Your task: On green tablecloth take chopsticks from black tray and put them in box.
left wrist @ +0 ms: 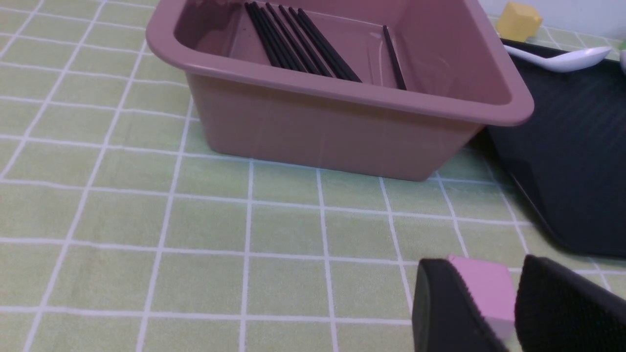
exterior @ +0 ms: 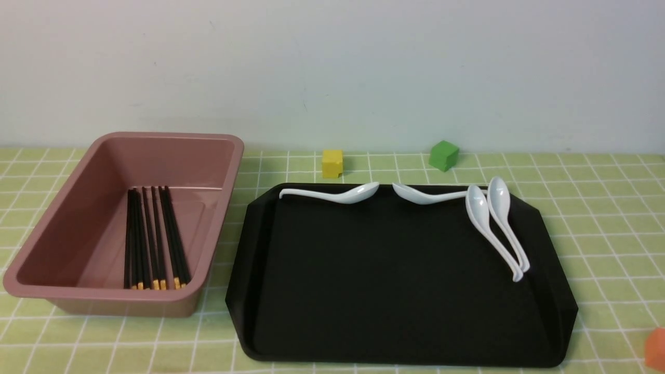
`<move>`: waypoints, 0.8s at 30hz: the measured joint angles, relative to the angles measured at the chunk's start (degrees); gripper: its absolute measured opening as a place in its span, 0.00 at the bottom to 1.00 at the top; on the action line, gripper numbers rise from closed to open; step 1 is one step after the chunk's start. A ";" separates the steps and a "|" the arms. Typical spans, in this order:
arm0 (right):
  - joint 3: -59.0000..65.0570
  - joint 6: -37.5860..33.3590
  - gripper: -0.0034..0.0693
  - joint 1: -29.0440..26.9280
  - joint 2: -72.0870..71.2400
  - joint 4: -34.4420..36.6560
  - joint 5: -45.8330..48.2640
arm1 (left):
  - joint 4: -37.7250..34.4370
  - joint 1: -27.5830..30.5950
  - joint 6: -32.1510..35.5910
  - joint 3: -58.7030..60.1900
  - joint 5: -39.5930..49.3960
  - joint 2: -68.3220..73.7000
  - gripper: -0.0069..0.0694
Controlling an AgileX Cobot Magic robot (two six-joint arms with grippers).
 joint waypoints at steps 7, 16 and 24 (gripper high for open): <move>0.00 0.00 0.15 0.00 0.00 0.00 0.00 | 0.00 0.00 0.00 0.00 0.00 0.00 0.40; 0.00 0.00 0.16 0.00 0.00 0.00 0.00 | 0.00 0.00 0.00 0.00 0.00 0.00 0.40; 0.00 0.00 0.18 0.00 0.00 0.00 0.00 | 0.00 0.00 0.00 0.00 0.00 0.00 0.40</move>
